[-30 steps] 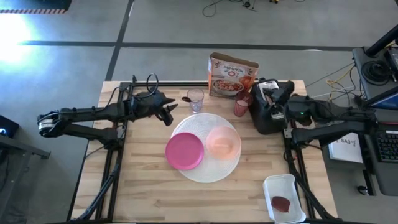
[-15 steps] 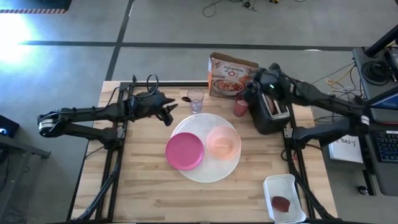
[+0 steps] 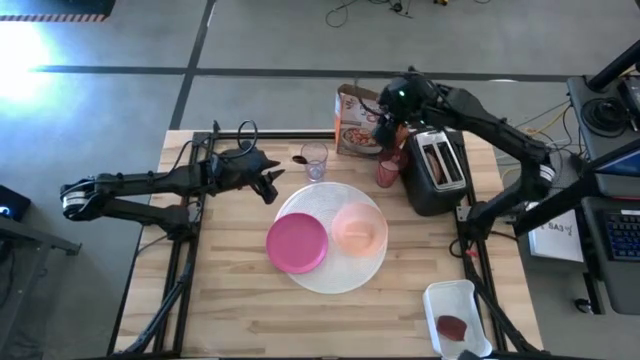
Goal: Arrange a breakfast setting
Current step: Move the cereal box on the top left of the table
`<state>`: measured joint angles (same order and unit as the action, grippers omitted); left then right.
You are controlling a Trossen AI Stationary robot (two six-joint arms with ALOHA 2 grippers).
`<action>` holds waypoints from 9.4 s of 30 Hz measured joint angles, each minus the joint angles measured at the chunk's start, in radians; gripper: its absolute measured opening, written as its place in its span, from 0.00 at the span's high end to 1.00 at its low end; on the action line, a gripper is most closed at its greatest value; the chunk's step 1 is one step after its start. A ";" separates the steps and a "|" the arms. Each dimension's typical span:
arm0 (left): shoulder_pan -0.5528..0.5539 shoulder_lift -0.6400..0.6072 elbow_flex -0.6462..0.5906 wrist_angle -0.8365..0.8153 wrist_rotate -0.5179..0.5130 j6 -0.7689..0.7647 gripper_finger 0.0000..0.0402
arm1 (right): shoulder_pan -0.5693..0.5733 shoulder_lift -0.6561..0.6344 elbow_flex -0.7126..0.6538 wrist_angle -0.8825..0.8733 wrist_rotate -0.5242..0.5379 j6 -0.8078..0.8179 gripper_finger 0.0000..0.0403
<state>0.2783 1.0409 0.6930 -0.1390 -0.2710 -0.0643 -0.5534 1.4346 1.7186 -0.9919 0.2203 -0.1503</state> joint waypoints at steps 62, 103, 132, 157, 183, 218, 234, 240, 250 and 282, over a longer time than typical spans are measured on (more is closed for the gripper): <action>0.000 -0.001 0.000 -0.027 0.022 -0.001 0.74 | -0.095 0.331 0.317 -0.187 -0.143 -0.125 0.98; 0.000 -0.005 0.000 -0.025 0.019 0.002 0.74 | -0.031 0.468 0.317 0.207 -0.281 -0.304 0.98; 0.000 -0.069 0.000 -0.026 0.019 0.000 0.74 | 0.047 0.466 0.308 0.324 -0.281 -0.335 0.98; 0.000 -0.070 0.000 -0.027 0.019 0.003 0.74 | 0.045 0.465 0.251 0.372 -0.280 -0.368 0.93; 0.000 -0.077 0.001 0.009 0.013 0.082 0.74 | 0.045 0.460 0.257 0.368 -0.269 -0.350 0.70; 0.285 0.520 0.958 -0.613 0.168 0.715 0.74 | 0.045 0.457 0.379 0.157 -0.245 -0.365 0.72; 0.366 0.606 1.042 -0.751 0.211 0.699 0.75 | 0.045 0.457 0.380 0.159 -0.245 -0.406 0.75; 0.368 0.623 1.042 -0.773 0.247 0.676 0.79 | 0.045 0.457 0.380 0.159 -0.246 -0.410 0.75; 0.376 0.647 1.042 -0.782 0.257 0.676 0.99 | 0.045 0.457 0.380 0.159 -0.246 -0.413 0.75; 0.433 0.622 1.048 -0.943 0.142 0.602 1.00 | 0.045 0.452 0.596 0.063 -0.246 -0.371 0.75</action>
<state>0.7116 1.6627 1.7409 -1.0825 -0.1290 0.5374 -0.5079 1.8870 2.3150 -0.9292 -0.0254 -0.5215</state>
